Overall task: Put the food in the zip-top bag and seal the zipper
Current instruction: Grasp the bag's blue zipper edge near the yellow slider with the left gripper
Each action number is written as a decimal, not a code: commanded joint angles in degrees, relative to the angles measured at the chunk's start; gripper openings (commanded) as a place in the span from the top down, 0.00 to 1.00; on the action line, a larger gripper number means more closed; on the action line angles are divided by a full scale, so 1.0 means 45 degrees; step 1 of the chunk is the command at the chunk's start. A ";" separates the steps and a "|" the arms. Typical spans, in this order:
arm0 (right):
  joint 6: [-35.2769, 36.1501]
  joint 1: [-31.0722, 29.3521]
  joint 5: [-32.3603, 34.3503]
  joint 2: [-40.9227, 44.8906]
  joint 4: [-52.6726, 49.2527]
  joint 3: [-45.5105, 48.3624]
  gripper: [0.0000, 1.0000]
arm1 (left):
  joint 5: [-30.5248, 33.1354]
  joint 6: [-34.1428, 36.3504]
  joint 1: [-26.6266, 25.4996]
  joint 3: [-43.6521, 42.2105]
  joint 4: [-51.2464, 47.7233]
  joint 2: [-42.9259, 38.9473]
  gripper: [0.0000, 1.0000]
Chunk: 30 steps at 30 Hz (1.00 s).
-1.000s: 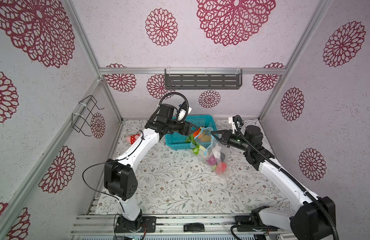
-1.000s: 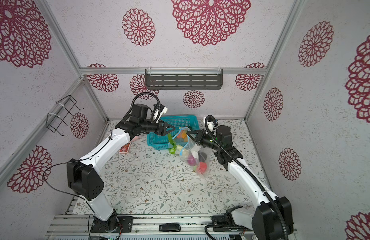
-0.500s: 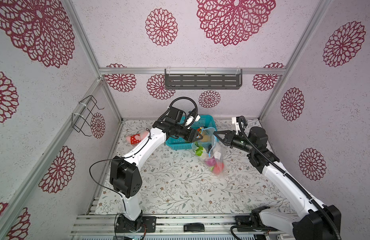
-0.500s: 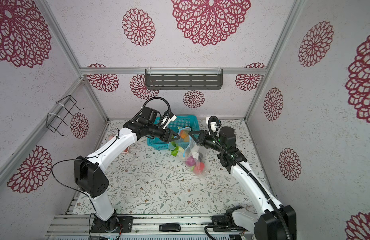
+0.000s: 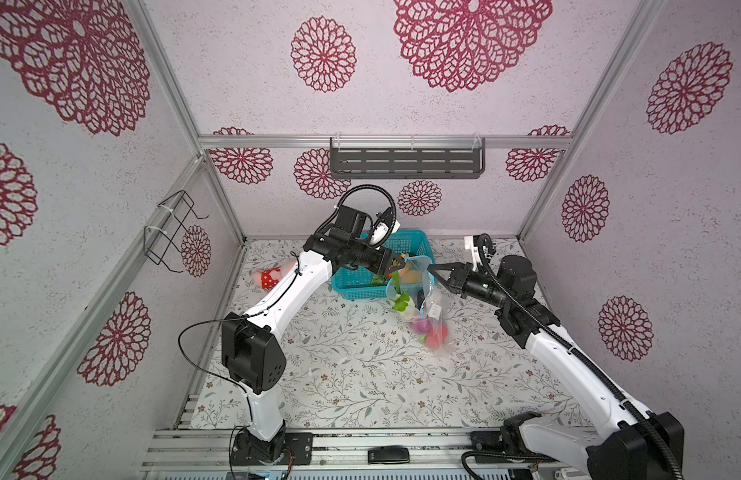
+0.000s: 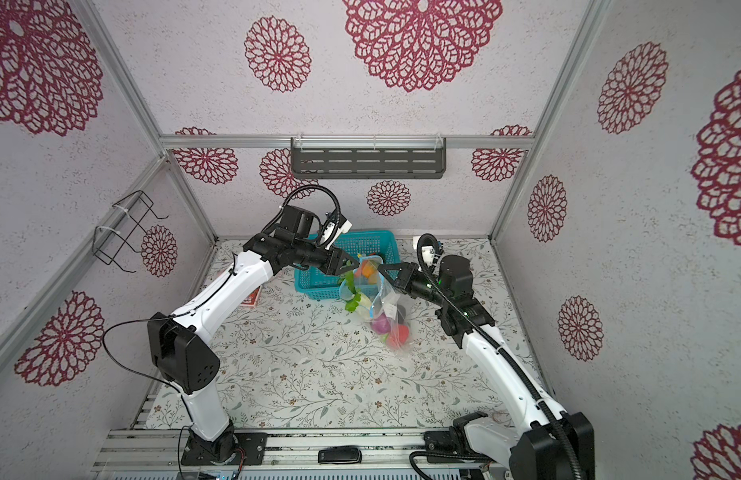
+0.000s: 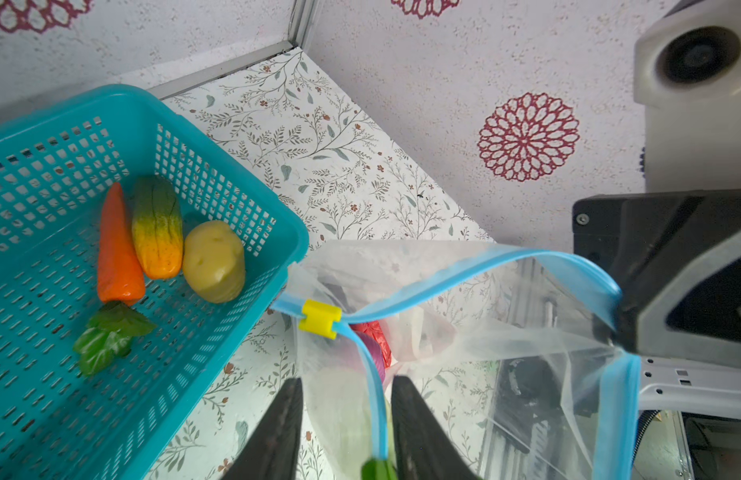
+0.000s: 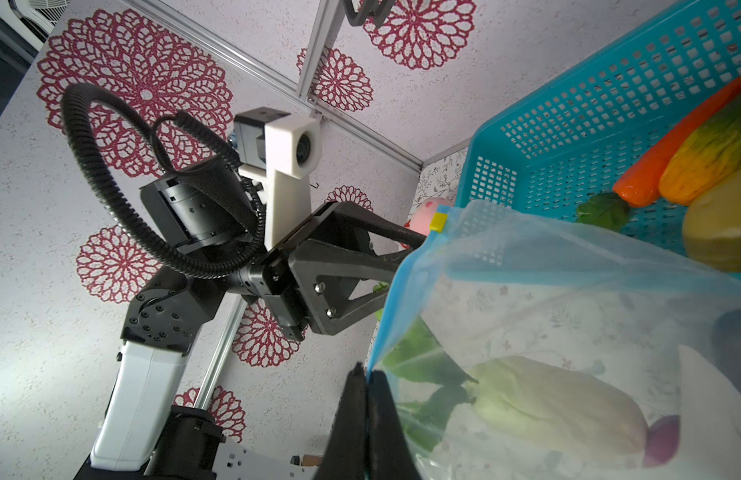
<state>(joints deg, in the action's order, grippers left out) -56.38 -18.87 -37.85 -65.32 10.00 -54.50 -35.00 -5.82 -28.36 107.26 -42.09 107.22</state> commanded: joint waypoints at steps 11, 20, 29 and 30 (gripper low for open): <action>0.0380 0.0103 -0.0198 0.0528 0.0541 -0.0089 1.00 | 0.0881 0.0331 -0.0238 0.1894 -0.1627 0.1055 0.73; 0.0365 0.0102 -0.0202 0.0476 0.0590 -0.0076 1.00 | 0.0849 0.0268 -0.0402 0.2160 -0.1532 0.1056 0.77; 0.0381 0.0092 -0.0220 0.0570 0.0519 -0.0076 1.00 | 0.1011 0.0454 -0.0436 0.2883 -0.2100 0.2020 0.83; 0.0384 0.0094 -0.0207 0.0585 0.0519 -0.0075 1.00 | 0.1002 0.0457 -0.0465 0.2991 -0.2189 0.2082 0.85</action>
<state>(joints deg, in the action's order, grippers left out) -56.03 -18.79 -37.85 -65.12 9.96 -54.50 -30.59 -4.75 -29.87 118.78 -49.95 115.44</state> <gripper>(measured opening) 0.056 0.161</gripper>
